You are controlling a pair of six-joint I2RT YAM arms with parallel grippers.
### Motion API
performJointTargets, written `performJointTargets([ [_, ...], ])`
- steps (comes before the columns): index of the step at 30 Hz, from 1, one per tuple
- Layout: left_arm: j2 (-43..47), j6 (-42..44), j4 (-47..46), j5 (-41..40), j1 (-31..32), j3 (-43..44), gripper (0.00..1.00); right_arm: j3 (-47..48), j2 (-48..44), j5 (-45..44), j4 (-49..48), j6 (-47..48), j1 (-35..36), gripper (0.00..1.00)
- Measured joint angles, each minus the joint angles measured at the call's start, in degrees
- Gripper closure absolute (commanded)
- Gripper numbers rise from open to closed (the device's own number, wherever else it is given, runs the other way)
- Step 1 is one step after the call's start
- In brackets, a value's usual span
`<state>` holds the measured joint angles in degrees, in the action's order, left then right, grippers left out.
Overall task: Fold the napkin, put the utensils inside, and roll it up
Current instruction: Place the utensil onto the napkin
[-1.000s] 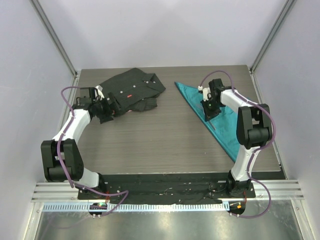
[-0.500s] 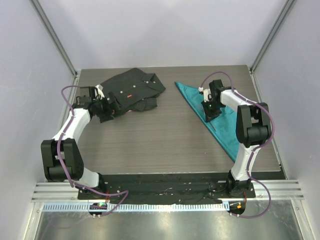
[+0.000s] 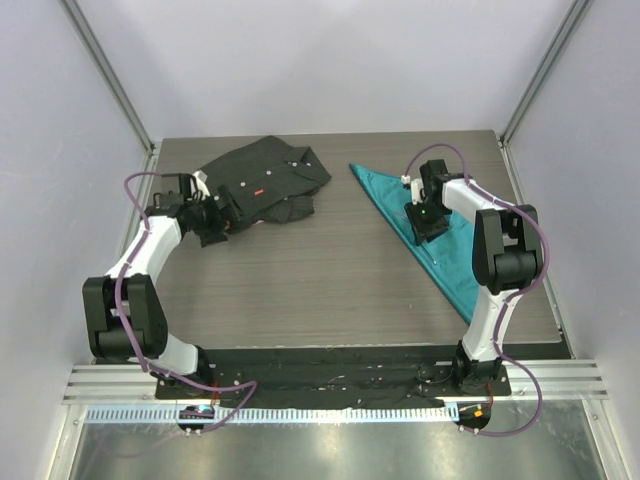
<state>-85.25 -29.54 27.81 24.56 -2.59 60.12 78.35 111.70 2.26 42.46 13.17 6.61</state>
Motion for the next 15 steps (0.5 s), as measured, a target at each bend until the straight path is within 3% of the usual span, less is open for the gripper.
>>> performJointTargets([
  [7, -0.2, 0.0, 0.1, 0.3, 0.0, 0.1, 0.06, 0.5, 0.0, -0.7, 0.2, -0.1, 0.0, 0.6],
  [11, -0.3, 0.0, 0.2, 0.5, 0.0, 0.1, 0.06, 0.9, -0.2, -0.4, 0.2, -0.4, 0.0, 0.75],
  [15, -0.3, 0.0, 0.2, 0.6, 0.0, 0.1, 0.06, 1.0, -0.2, -0.4, 0.3, -0.9, 0.0, 0.8],
])
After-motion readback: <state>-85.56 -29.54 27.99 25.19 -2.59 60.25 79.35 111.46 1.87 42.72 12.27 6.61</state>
